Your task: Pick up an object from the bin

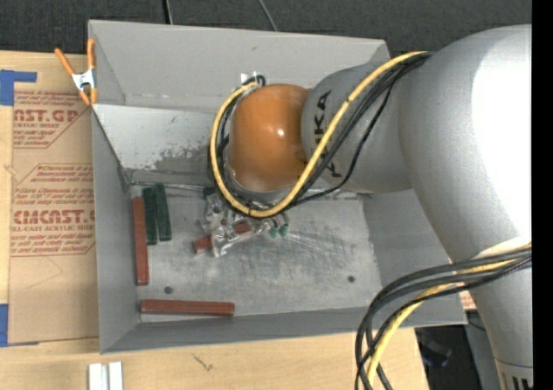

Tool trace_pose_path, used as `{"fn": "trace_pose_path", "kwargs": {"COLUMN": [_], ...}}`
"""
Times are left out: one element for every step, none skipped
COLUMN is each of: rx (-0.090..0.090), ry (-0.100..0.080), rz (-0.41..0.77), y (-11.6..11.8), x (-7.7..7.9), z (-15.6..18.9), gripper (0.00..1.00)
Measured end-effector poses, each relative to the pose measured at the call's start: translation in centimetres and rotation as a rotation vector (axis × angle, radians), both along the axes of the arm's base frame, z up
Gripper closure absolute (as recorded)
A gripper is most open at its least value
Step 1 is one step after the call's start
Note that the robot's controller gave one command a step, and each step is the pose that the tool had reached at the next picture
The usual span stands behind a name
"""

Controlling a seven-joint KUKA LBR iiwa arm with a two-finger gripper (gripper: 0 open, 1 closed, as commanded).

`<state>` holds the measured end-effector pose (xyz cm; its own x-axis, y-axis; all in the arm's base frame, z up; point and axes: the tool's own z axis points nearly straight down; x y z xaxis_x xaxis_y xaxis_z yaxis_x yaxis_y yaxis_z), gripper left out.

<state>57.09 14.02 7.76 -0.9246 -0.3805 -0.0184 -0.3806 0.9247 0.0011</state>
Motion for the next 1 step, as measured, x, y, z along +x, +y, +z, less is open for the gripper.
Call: {"fn": "trace_pose_path", "kwargs": {"rx": [-0.006], "ry": [0.014], "rz": [-0.001], "y": [0.9], "x": [-2.41], "z": [13.15], "gripper": [1.0]}}
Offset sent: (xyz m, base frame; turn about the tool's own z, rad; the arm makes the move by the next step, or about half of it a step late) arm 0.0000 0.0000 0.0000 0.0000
